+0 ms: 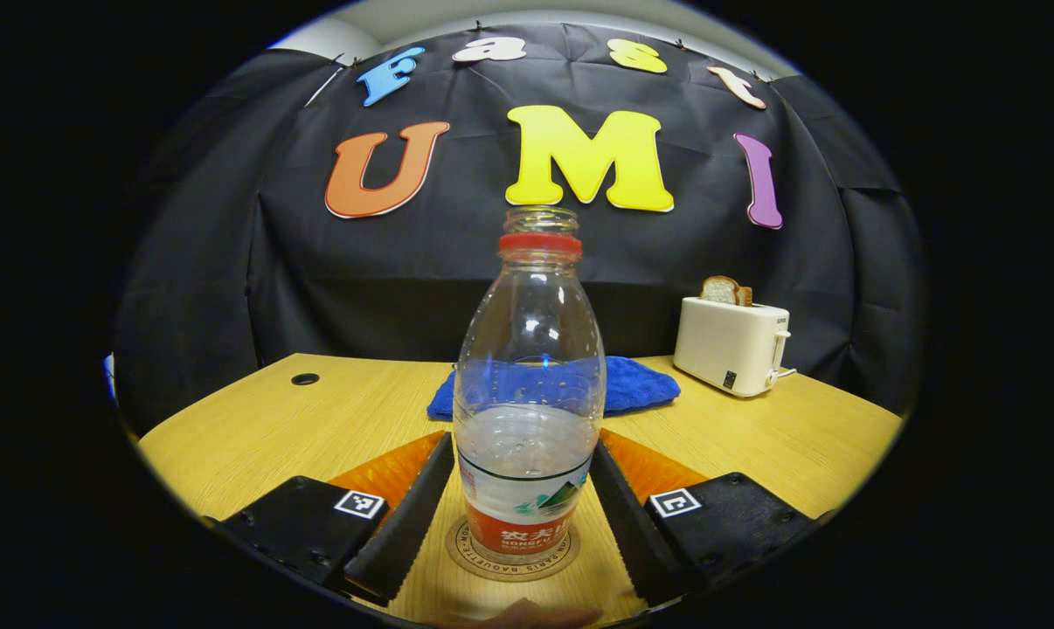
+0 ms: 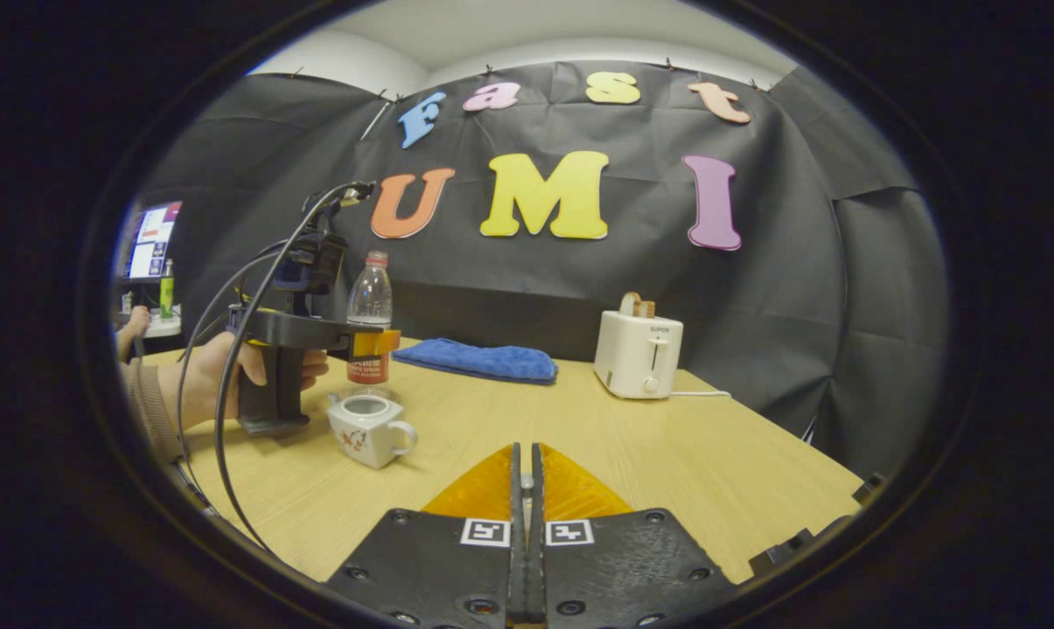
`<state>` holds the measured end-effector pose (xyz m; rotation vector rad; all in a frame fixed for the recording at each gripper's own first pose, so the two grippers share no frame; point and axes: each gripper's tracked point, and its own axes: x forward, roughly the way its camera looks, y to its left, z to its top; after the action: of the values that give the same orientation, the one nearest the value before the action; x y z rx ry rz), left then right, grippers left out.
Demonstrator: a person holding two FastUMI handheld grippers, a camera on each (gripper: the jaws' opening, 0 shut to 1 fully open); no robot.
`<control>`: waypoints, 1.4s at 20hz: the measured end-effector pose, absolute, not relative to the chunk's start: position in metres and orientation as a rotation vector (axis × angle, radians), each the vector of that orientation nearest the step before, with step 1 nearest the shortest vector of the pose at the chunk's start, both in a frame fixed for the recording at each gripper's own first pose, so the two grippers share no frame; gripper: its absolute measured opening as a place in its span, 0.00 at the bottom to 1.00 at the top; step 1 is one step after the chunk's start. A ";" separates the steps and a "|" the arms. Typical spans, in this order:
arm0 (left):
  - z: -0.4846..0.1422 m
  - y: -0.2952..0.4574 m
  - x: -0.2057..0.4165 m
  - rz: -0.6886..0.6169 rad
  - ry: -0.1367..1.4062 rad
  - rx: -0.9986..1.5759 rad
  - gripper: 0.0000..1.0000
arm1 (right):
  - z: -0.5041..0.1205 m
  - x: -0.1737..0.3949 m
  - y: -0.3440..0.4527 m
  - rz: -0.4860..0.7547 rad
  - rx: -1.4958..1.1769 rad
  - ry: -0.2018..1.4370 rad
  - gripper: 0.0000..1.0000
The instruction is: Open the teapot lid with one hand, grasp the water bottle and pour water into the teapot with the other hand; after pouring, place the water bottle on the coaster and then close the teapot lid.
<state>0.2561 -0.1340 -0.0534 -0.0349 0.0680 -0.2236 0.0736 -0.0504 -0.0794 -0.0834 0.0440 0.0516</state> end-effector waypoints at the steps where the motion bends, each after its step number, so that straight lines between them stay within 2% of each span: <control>1: -0.052 -0.136 0.255 -0.230 0.068 -0.036 0.96 | -0.079 0.073 -0.049 0.053 -0.086 0.045 0.00; 13: -0.023 -0.118 0.193 -0.251 0.044 -0.055 0.98 | -0.053 0.053 -0.021 0.065 -0.138 0.037 0.00; 22: -0.015 -0.093 0.091 -0.256 0.043 -0.088 0.98 | -0.049 0.053 -0.023 0.020 -0.101 0.040 0.00; 28: -0.017 -0.077 0.032 -0.269 0.043 -0.086 0.97 | -0.045 0.063 -0.008 0.048 -0.072 0.053 0.00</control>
<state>0.0320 -0.0772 -0.0171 -0.0863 0.0428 -0.2685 0.0630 -0.0081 -0.0453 -0.0718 0.0533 0.0481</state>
